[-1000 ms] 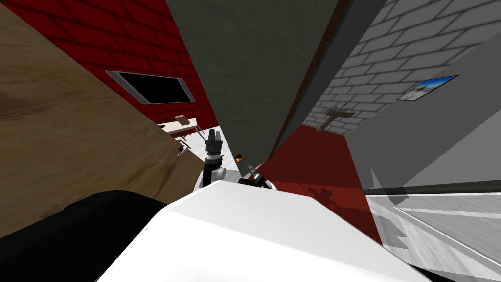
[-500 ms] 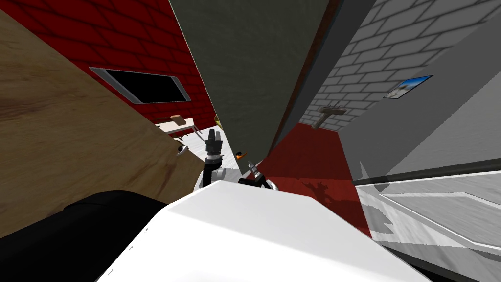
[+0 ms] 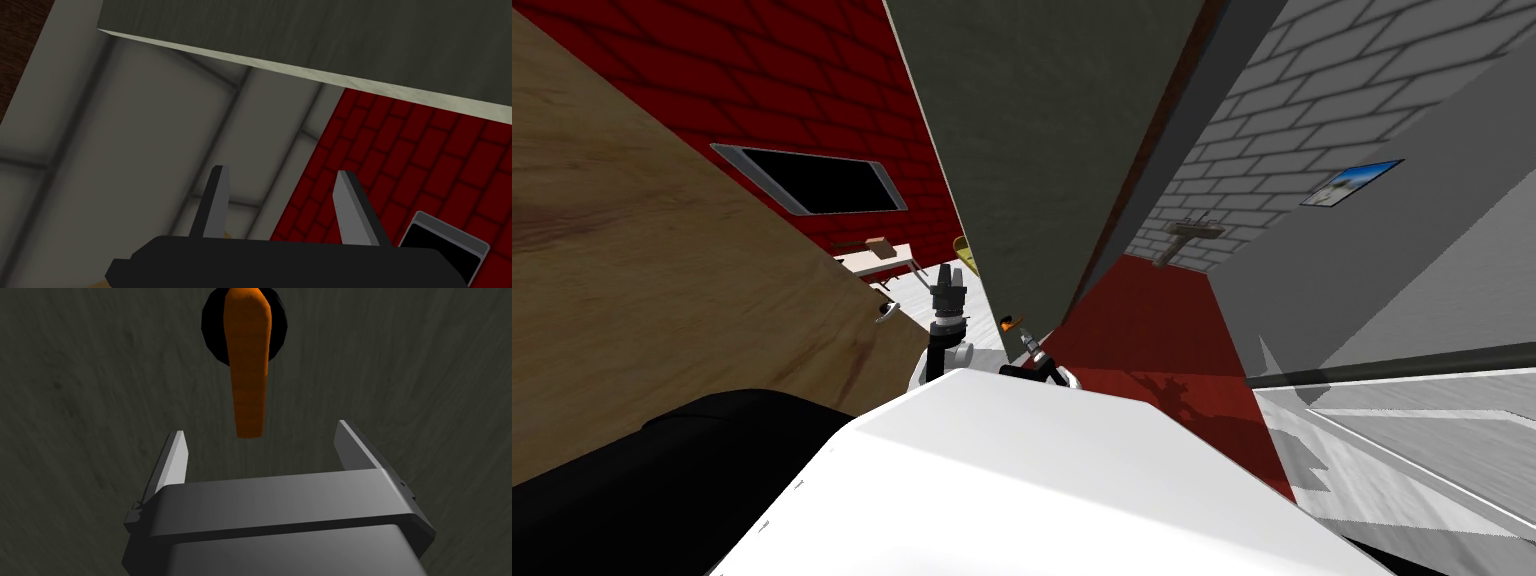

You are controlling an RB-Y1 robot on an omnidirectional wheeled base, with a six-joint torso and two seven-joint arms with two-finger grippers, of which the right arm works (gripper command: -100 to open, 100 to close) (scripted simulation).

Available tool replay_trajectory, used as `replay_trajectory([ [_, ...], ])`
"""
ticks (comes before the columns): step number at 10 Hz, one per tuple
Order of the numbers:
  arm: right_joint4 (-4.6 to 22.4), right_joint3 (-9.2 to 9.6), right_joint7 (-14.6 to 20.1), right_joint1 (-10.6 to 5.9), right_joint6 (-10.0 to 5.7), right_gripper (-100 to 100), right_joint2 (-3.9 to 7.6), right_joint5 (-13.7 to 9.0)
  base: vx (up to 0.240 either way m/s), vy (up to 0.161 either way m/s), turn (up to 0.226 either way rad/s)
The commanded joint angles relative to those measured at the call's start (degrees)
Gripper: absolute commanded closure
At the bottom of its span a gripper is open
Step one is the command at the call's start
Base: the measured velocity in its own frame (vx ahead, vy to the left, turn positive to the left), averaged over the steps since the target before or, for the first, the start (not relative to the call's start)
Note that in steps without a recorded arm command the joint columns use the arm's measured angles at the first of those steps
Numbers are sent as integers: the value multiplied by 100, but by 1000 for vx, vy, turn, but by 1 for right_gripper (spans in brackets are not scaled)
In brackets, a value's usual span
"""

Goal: Push the door open

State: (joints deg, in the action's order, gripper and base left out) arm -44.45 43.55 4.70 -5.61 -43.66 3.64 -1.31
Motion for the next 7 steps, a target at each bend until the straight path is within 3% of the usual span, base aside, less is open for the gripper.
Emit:
replay_trajectory([
  [1,33,-26,-11,-18,-3,-100,-25,-1,146,161,19],
  [4,77,-79,-36,-44,7,-100,-143,-2,131,138,28],
  [5,68,-70,-29,-44,10,-100,-119,-3,57,67,-4],
  [6,68,-70,-29,-44,10,100,-119,-3,-9,-9,0],
  [7,68,-70,-29,-44,10,100,-119,-3,-24,-28,4],
])
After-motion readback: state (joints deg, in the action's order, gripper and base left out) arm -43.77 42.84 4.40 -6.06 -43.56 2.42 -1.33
